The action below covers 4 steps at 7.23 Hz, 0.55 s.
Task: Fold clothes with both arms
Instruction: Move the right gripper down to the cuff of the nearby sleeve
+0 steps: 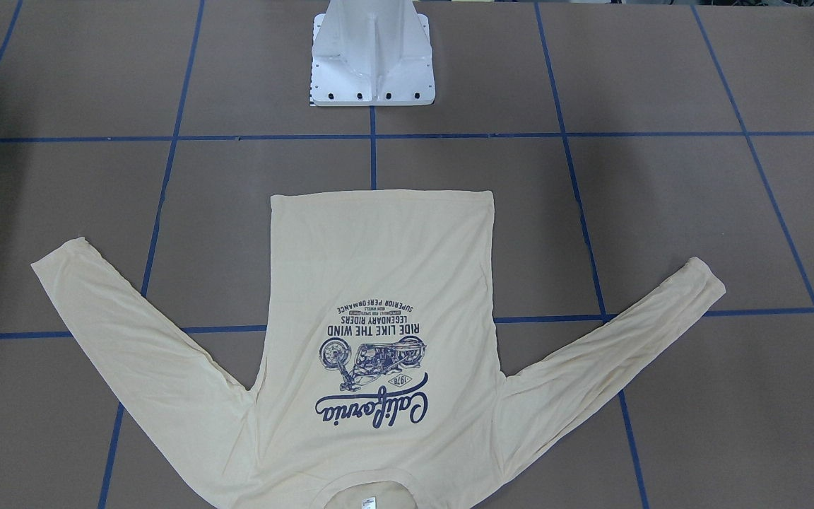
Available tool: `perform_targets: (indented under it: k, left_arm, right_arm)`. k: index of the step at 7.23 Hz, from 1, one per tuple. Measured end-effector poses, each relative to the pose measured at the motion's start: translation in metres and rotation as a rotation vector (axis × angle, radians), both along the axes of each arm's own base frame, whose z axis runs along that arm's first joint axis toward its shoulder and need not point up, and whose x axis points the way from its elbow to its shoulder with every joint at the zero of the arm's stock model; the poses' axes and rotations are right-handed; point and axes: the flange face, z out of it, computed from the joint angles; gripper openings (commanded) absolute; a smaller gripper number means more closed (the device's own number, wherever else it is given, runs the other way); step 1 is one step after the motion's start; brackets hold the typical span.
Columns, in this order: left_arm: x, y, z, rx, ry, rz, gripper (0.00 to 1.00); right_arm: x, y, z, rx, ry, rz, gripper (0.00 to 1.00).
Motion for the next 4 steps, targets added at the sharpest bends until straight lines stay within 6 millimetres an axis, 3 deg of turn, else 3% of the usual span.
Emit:
perform_targets:
  k: [4]
  left_arm:
    - [0.0001,0.0000,-0.0048,0.019,0.000,0.002,1.00]
  right_arm:
    - [-0.0047,-0.0013,-0.0008,0.000,-0.008,-0.009,1.00]
